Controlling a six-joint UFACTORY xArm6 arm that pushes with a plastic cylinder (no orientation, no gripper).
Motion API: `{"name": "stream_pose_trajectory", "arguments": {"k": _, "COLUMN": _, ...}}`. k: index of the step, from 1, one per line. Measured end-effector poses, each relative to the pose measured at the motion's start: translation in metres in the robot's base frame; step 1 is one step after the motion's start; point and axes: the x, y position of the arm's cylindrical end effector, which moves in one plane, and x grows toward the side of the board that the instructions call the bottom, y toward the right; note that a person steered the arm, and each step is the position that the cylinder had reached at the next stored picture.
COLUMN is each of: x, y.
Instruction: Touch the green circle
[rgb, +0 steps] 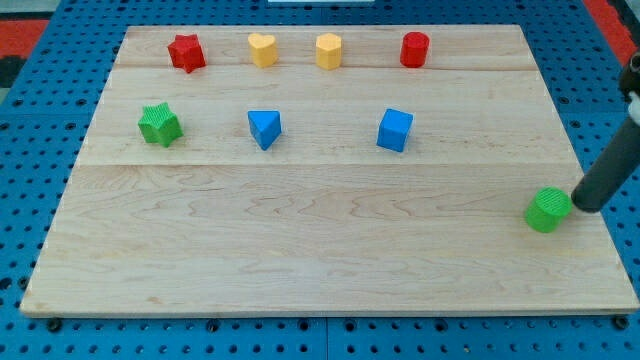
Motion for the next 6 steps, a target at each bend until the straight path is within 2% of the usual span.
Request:
{"name": "stream_pose_trajectory", "arguments": {"k": 1, "x": -0.003, "y": -0.073}}
{"name": "stream_pose_trajectory", "arguments": {"k": 2, "x": -0.044, "y": -0.069}}
{"name": "stream_pose_trajectory", "arguments": {"k": 3, "x": -0.043, "y": -0.165}}
{"name": "stream_pose_trajectory", "arguments": {"k": 4, "x": 0.02, "y": -0.155}}
{"name": "stream_pose_trajectory", "arguments": {"k": 5, "x": 0.007, "y": -0.141}}
{"name": "stream_pose_trajectory", "arguments": {"k": 6, "x": -0.058, "y": -0.176}}
